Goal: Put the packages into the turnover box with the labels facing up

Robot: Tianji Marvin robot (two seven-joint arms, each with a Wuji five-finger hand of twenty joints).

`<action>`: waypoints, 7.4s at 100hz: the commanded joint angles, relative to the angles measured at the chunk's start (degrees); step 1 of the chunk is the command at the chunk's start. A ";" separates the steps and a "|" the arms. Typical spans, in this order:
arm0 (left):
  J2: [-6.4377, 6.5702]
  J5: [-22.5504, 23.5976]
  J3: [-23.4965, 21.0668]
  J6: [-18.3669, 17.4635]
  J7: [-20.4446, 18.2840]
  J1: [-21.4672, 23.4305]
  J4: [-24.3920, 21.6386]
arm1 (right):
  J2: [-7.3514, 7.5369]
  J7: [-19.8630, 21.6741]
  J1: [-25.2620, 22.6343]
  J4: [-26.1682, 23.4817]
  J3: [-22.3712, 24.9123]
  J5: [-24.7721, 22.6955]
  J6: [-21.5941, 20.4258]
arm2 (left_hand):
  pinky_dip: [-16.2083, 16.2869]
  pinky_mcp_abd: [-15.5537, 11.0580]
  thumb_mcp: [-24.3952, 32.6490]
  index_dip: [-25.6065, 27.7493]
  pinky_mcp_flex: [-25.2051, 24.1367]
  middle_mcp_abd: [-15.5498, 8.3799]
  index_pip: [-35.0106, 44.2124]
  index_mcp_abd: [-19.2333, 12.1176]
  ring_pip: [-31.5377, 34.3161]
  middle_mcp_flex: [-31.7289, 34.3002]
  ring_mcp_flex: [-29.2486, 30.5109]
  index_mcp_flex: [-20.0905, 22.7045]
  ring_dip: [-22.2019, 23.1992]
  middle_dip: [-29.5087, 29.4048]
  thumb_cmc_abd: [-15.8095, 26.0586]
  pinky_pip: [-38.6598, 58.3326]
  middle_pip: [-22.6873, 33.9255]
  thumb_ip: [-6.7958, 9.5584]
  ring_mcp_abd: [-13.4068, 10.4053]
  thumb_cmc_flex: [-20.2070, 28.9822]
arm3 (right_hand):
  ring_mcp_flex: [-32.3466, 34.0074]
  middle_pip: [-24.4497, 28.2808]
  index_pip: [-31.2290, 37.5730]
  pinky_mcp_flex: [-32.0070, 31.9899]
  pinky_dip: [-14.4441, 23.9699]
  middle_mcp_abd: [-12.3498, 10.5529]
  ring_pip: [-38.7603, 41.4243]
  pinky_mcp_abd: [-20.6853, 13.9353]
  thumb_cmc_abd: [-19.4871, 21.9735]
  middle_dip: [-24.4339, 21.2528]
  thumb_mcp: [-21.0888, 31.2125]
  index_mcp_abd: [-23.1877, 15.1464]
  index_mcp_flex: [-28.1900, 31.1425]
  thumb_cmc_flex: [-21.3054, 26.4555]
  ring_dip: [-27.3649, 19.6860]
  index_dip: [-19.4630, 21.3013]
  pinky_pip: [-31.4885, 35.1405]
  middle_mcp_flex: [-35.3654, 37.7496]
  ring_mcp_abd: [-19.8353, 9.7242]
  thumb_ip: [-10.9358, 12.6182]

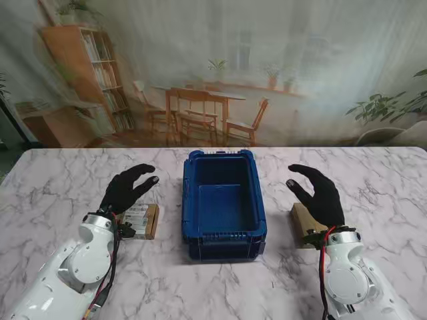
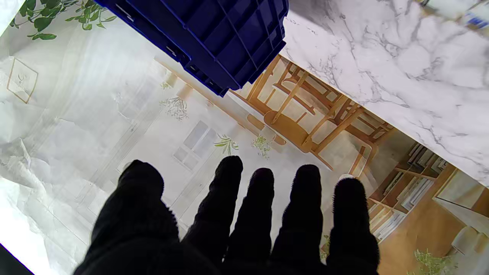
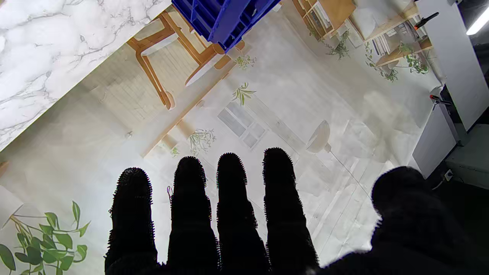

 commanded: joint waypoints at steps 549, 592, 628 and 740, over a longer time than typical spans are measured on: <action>5.59 19.47 12.77 23.46 -23.03 -11.73 8.93 | 0.01 1.20 -1.82 -2.80 -0.92 0.90 -0.55 | -1.96 -15.08 24.69 18.58 21.47 -0.49 15.54 -10.98 12.38 -20.34 -9.20 -15.10 23.07 24.23 -20.29 21.25 12.46 13.43 -0.12 9.76 | 0.44 0.49 -0.56 -0.77 0.69 -0.07 -0.12 1.34 -0.20 0.43 0.35 -0.80 1.06 0.40 1.07 0.68 -0.38 -1.75 0.14 1.03; 6.04 22.03 7.41 21.68 -27.90 -12.64 1.60 | -0.05 1.01 -2.10 -3.02 -0.64 1.05 -0.76 | -1.83 -15.20 23.46 17.58 23.38 0.19 15.73 -9.44 12.65 -18.65 -7.38 -13.63 22.33 23.71 -18.99 22.87 12.51 12.38 0.16 10.31 | 0.40 0.46 -0.57 -0.72 0.75 -0.09 -0.14 1.41 -0.14 0.42 0.29 -0.82 1.03 0.16 1.06 0.67 -0.36 -1.80 0.17 1.01; 6.19 21.57 6.48 22.46 -34.36 -17.03 -7.39 | -0.08 0.83 -2.38 -3.05 -0.38 1.03 -1.25 | -1.77 -13.68 21.94 16.92 24.43 0.71 15.32 -8.62 12.95 -17.37 -6.18 -12.74 22.10 23.15 -18.71 24.20 12.38 11.94 0.49 10.47 | 0.37 0.37 -0.65 -0.72 0.77 -0.05 -0.20 1.33 -0.14 0.37 0.40 -0.91 1.05 -0.13 1.06 0.63 -0.38 -1.75 0.22 1.00; 2.18 5.24 37.65 52.10 -31.72 -38.85 -8.62 | -0.45 -0.30 -3.98 -3.90 0.95 1.81 -2.37 | -1.24 -10.51 15.05 15.77 26.64 2.34 13.04 -5.06 14.43 -14.85 -4.11 -8.91 21.95 22.53 -16.64 28.48 12.71 10.26 1.47 13.09 | 0.39 0.29 -0.78 -0.78 0.83 0.05 -0.26 1.43 -0.28 0.34 0.56 -0.81 1.07 -0.11 1.08 0.60 -0.51 -1.71 0.14 0.96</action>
